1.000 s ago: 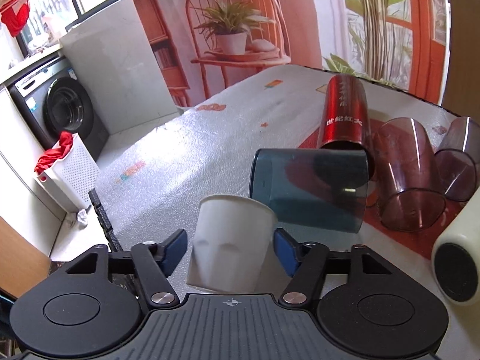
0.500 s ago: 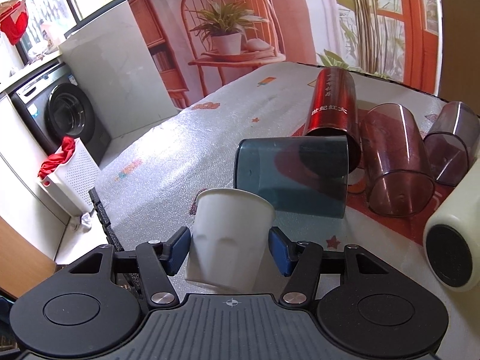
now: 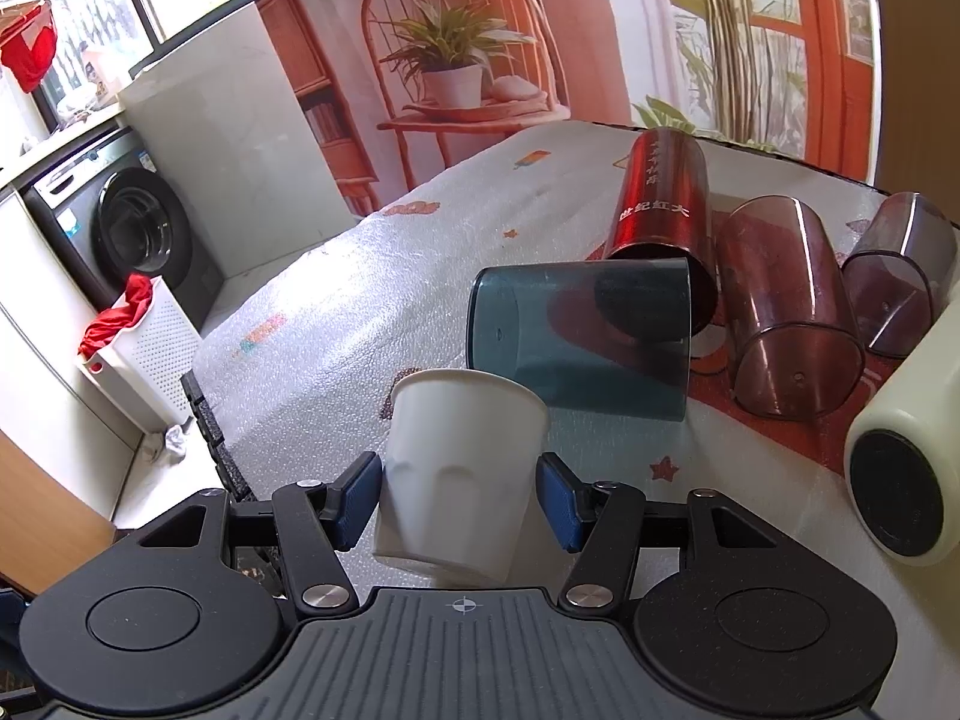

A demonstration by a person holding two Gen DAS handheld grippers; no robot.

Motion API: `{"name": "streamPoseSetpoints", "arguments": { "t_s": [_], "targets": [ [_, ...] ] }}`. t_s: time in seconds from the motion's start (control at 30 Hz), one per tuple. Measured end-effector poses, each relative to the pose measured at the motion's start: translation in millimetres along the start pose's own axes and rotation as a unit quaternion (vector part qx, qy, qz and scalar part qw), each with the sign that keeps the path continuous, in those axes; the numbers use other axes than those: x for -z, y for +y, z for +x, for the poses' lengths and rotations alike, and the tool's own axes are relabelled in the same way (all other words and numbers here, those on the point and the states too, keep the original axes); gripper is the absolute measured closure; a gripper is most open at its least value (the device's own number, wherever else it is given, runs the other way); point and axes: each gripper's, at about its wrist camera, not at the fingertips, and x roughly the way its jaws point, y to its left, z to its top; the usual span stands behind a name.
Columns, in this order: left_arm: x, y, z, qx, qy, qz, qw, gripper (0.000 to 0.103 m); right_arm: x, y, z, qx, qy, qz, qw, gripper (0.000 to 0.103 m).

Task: Flip cup upright
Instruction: 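Lift the white paper cup with the right gripper and rotate it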

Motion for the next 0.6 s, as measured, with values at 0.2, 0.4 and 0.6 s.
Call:
{"name": "streamPoseSetpoints", "arguments": {
  "t_s": [0.2,0.4,0.6],
  "targets": [
    [-1,2,0,-0.001,-0.001,-0.004,1.0,0.0,3,-3,-2,0.001,0.003,0.0,1.0,0.051],
    [-2,-2,-4,-0.005,-0.012,-0.01,0.9999,0.0,16,-17,-21,0.006,0.012,0.011,1.0,0.051],
    [-2,-21,-10,0.002,-0.019,0.004,0.9998,0.0,38,-49,-59,0.036,0.012,0.032,0.999,0.051]
  ]
}}
